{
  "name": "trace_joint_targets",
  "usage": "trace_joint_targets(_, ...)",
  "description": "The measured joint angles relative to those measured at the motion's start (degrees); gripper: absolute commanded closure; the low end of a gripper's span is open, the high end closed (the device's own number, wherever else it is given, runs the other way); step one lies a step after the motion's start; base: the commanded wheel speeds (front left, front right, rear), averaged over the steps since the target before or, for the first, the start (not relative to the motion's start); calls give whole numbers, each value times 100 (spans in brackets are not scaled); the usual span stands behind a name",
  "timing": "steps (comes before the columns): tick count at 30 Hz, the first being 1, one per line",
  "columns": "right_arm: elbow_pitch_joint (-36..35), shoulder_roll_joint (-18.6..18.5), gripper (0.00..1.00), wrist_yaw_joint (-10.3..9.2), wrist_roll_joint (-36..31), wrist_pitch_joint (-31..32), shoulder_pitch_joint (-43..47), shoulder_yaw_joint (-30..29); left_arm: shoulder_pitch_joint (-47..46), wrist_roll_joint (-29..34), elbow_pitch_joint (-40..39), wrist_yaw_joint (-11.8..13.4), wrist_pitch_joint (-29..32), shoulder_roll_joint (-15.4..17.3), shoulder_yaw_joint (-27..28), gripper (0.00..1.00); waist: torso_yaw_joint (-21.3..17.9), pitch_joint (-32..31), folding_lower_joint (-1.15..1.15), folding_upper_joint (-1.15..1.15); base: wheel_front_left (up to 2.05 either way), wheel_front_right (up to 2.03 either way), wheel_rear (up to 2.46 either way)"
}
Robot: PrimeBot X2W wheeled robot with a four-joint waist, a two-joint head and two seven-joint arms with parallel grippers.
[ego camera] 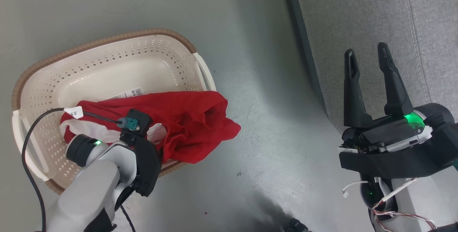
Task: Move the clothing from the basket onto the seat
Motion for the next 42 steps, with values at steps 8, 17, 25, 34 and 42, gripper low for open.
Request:
trace_joint_targets(8, 3, 29, 0, 42, -19, 0, 2, -38, -106, 9, 144, -5, 156, -77, -130, 0, -34, 25, 0, 0, 0, 0, 0)
trace_joint_targets(17, 62, 57, 0, 75, -133, 0, 4, -19, -232, -8, 171, -5, 316, -98, -448, 0, -29, 54, 0, 0, 0, 0, 0)
trace_joint_targets(25, 87, 66, 0, 94, -164, 0, 12, -5, -244, -56, 143, -5, 365, -121, -603, 63, -30, 64, 0, 0, 0, 0, 0)
trace_joint_targets(34, 140, 76, 0, 112, -170, 0, 5, -91, -332, -328, 13, -7, 277, -113, -711, 100, -12, 42, 0, 0, 0, 0, 0)
trace_joint_targets(42, 240, 82, 0, 145, -212, 0, -15, -237, -371, -589, -49, -7, 0, -119, -791, 100, 68, -147, 0, 0, 0, 0, 0)
